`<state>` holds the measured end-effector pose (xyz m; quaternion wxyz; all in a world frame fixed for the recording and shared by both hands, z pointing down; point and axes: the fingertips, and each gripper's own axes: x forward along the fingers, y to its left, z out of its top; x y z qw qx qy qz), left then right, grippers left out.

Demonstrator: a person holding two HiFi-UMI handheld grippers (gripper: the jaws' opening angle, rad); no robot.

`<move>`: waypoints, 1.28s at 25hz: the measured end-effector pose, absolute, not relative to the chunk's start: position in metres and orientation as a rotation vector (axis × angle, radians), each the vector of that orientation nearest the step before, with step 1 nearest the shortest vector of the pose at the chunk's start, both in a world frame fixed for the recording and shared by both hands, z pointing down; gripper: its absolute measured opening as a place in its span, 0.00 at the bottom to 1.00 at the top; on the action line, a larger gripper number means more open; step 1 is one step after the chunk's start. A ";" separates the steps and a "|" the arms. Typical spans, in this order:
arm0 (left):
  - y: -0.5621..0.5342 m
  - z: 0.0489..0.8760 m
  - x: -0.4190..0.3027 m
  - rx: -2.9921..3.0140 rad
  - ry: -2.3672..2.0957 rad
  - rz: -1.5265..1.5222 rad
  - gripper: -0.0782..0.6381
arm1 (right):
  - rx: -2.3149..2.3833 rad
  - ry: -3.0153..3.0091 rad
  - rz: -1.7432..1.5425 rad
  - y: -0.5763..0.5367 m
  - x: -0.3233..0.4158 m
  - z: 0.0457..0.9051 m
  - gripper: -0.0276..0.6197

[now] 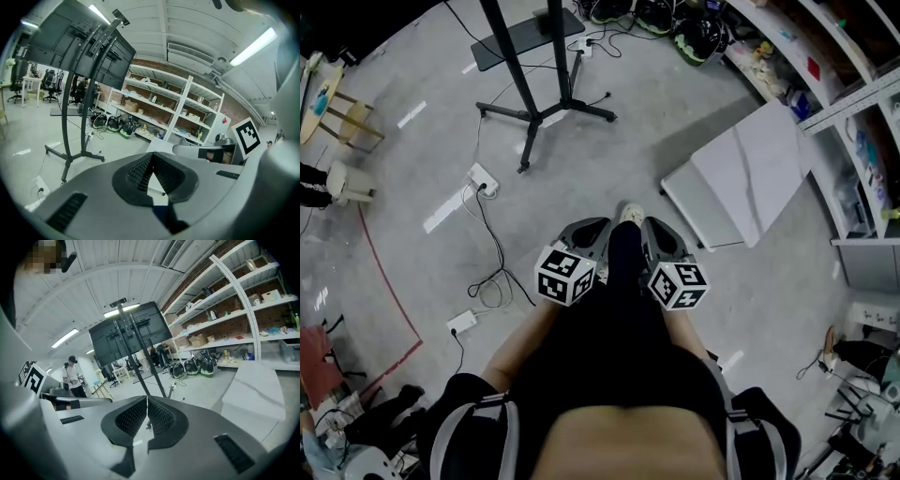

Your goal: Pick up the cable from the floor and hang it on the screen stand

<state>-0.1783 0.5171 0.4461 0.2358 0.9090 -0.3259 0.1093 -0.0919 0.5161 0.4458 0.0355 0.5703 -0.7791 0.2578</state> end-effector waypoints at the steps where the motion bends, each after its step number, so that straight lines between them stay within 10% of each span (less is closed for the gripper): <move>1: 0.513 0.446 -0.176 2.494 -0.894 0.297 0.12 | 1.747 -2.395 0.791 0.512 -0.091 0.446 0.08; 32: 0.271 0.451 -0.076 2.437 -1.002 0.352 0.12 | 1.623 -2.455 0.863 0.265 0.011 0.447 0.08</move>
